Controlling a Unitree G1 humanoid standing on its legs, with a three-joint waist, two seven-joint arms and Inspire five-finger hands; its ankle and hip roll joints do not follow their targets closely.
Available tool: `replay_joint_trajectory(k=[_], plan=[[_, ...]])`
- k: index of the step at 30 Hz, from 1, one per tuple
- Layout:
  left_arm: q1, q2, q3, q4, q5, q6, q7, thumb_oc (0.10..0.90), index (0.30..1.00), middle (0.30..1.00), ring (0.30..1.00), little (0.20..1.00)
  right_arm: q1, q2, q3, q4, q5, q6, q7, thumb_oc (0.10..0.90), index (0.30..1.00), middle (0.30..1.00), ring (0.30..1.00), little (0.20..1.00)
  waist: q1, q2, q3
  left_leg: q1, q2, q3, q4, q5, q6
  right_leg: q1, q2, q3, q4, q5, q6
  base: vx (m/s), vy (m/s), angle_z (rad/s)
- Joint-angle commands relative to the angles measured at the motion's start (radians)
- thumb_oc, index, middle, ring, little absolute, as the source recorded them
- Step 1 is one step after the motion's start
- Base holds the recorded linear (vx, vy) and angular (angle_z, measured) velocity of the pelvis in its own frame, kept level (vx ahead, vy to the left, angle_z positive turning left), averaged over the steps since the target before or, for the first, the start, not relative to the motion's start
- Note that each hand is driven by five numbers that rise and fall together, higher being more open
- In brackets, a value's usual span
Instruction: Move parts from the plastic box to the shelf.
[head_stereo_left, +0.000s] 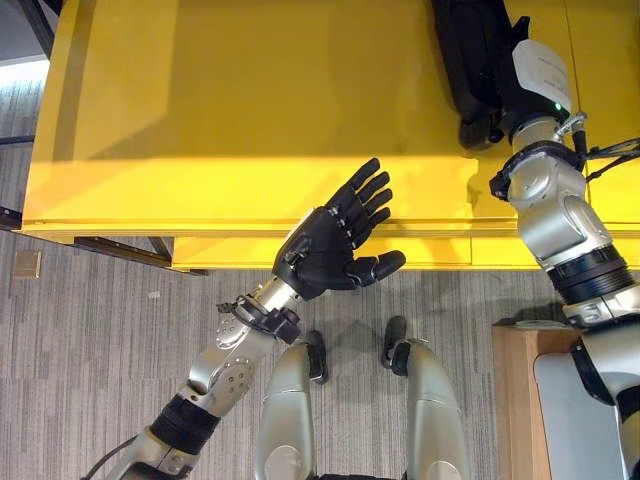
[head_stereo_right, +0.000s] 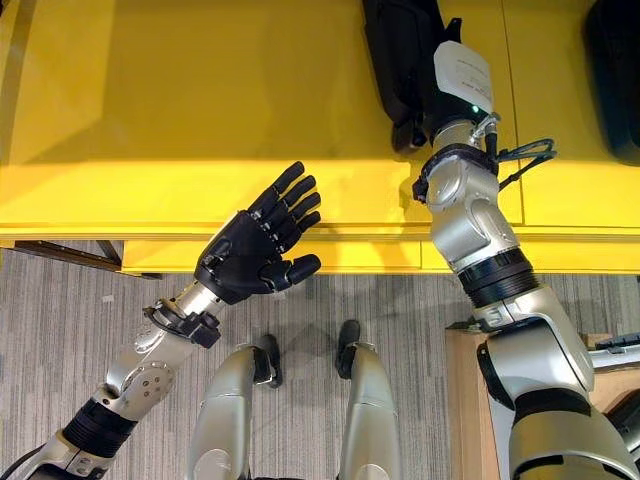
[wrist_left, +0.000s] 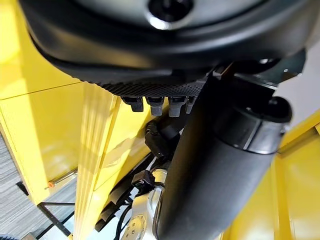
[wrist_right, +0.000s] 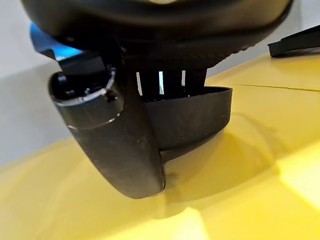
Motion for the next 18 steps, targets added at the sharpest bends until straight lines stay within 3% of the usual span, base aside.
replay_joint_trajectory(k=[1,11,18], plan=[[-0.029,-0.006,0.013,-0.183,-0.040,-0.062,-0.089,0.900,1.000,1.000,1.000,1.000,0.044,-0.013,0.094,-0.048,-0.039,-0.003,0.144,0.900,1.000,1.000,1.000,1.000,0.025,-0.003,-0.013,0.035,-0.022,-0.053,-0.136,0.043,-0.007,0.108,-0.002,-0.032,0.094,-0.167,0.029,0.00,0.000,0.00],[-0.006,0.013,0.016,-0.193,-0.049,-0.062,-0.113,0.900,1.000,1.000,1.000,1.000,0.049,-0.059,0.130,-0.081,-0.218,-0.003,0.240,0.900,1.000,1.000,1.000,1.000,0.023,-0.011,-0.013,0.066,-0.019,-0.047,-0.157,0.054,-0.006,0.138,0.004,-0.030,0.072,-0.158,0.033,0.00,0.000,0.00],[0.004,0.023,0.021,-0.200,-0.052,-0.061,-0.119,0.900,1.000,1.000,1.000,1.000,0.078,-0.061,0.126,-0.112,-0.188,0.018,0.248,0.900,1.000,1.000,1.000,1.000,0.019,-0.014,-0.013,0.083,-0.019,-0.043,-0.171,0.060,-0.006,0.156,0.006,-0.025,0.055,-0.153,0.037,0.00,0.001,-0.01]])
